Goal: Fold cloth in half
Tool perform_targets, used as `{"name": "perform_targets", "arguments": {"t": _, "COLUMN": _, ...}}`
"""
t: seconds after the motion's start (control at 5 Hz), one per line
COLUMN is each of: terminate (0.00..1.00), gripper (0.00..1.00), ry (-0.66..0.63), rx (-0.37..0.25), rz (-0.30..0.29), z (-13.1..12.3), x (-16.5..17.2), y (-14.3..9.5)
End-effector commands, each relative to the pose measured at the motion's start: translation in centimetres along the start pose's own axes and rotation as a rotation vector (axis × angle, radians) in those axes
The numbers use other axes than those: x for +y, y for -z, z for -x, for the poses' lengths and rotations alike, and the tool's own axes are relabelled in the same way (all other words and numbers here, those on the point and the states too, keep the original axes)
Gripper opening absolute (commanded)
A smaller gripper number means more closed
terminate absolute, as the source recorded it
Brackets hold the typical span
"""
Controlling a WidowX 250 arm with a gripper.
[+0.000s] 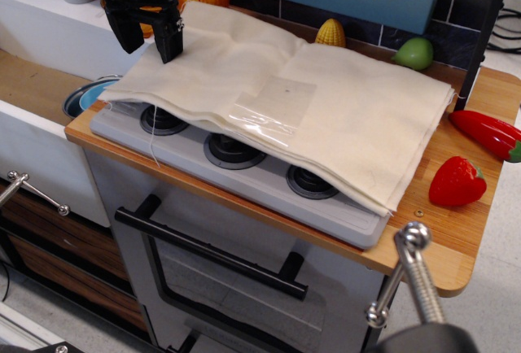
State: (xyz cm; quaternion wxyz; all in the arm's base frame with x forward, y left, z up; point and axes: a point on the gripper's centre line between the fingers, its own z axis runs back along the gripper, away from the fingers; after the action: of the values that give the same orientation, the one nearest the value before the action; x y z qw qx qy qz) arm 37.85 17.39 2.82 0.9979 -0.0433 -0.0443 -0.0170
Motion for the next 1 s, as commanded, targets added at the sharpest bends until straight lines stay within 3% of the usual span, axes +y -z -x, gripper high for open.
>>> {"name": "perform_targets", "arguments": {"t": 0.0, "terminate": 0.0, "gripper": 0.0, "ry": 0.008, "rx": -0.047, "rz": -0.011, "z": -0.6, "x": -0.4, "y": -0.4}}
{"name": "perform_targets", "arguments": {"t": 0.4, "terminate": 0.0, "gripper": 0.0, "ry": -0.012, "rx": -0.048, "rz": 0.068, "z": -1.3, "x": -2.1, "y": -0.8}}
{"name": "perform_targets", "arguments": {"t": 0.8, "terminate": 0.0, "gripper": 0.0, "ry": -0.028, "rx": -0.099, "rz": 0.179, "z": -2.9, "x": -5.4, "y": -6.0}}
